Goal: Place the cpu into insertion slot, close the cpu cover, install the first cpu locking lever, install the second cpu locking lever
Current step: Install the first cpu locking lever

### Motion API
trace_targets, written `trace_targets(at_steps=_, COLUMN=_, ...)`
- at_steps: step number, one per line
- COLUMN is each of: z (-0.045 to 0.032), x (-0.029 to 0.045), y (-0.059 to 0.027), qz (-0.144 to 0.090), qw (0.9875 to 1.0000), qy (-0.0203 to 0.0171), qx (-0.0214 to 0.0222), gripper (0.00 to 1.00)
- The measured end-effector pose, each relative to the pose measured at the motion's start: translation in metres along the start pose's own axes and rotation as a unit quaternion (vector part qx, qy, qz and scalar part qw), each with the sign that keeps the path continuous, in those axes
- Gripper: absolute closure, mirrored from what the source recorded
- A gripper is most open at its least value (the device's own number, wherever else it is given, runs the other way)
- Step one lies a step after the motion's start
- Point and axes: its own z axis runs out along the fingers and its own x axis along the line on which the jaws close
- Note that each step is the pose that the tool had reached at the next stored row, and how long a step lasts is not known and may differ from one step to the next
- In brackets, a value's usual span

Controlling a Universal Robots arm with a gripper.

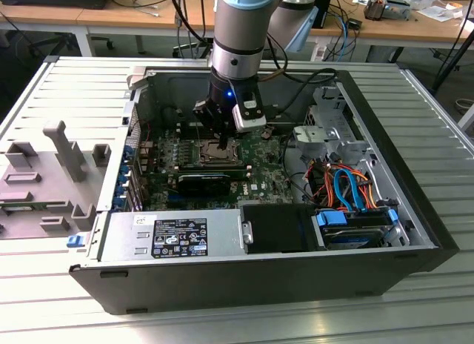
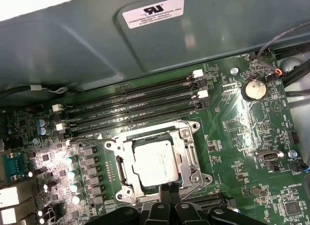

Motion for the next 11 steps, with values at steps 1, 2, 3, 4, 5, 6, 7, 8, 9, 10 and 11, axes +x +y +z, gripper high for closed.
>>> trace_targets(at_steps=1, z=0.0, x=0.0, y=0.0, qz=-0.003, qw=1.0, qy=0.0, qx=0.0002, gripper=0.89)
trace_targets(at_steps=2, z=0.0, x=0.0, y=0.0, qz=-0.007, qw=1.0, qy=0.0, qx=0.0005, gripper=0.89)
trace_targets(at_steps=3, z=0.0, x=0.0, y=0.0, qz=-0.009, qw=1.0, qy=0.0001, qx=0.0007, gripper=0.89)
trace_targets(at_steps=4, z=0.0, x=0.0, y=0.0, qz=-0.013, qw=0.9999, qy=0.0001, qx=0.001, gripper=0.89)
trace_targets(at_steps=5, z=0.0, x=0.0, y=0.0, qz=-0.015, qw=0.9999, qy=0.0001, qx=0.0011, gripper=0.89)
trace_targets(at_steps=6, z=0.0, x=0.0, y=0.0, qz=-0.019, qw=0.9998, qy=0.0001, qx=0.0014, gripper=0.89)
trace_targets(at_steps=7, z=0.0, x=0.0, y=0.0, qz=-0.021, qw=0.9998, qy=0.0002, qx=0.0015, gripper=0.89)
trace_targets(at_steps=8, z=0.0, x=0.0, y=0.0, qz=-0.024, qw=0.9997, qy=0.0002, qx=0.0017, gripper=0.89)
trace_targets(at_steps=9, z=0.0, x=0.0, y=0.0, qz=-0.027, qw=0.9996, qy=0.0002, qx=0.0019, gripper=0.89)
trace_targets(at_steps=10, z=0.0, x=0.0, y=0.0, qz=-0.03, qw=0.9996, qy=0.0002, qx=0.0022, gripper=0.89)
trace_targets(at_steps=11, z=0.0, x=0.0, y=0.0, qz=-0.032, qw=0.9995, qy=0.0002, qx=0.0023, gripper=0.89)
